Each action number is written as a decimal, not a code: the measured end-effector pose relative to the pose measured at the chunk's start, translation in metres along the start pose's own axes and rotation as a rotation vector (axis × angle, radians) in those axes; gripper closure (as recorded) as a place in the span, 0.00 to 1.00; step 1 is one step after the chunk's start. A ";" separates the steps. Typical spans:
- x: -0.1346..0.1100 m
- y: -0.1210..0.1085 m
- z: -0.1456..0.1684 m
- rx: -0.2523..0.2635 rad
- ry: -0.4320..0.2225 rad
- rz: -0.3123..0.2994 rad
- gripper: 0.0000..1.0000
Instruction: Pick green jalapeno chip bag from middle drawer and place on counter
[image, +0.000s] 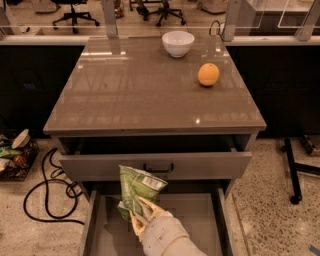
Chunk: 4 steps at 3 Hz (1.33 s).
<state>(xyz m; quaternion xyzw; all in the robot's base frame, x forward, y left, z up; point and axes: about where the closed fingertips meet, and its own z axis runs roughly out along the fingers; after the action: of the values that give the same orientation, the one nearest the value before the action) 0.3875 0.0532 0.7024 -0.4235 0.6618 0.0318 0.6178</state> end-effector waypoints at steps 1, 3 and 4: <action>-0.026 -0.023 0.005 0.015 -0.040 -0.017 1.00; -0.115 -0.109 0.019 0.117 -0.095 -0.041 1.00; -0.115 -0.109 0.019 0.117 -0.095 -0.041 1.00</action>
Offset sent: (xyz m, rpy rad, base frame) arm 0.0865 -0.0099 0.1568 0.0678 -0.1514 -0.0443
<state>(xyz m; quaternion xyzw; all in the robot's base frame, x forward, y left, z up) 0.4543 0.0542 0.8475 -0.3984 0.6237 0.0004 0.6725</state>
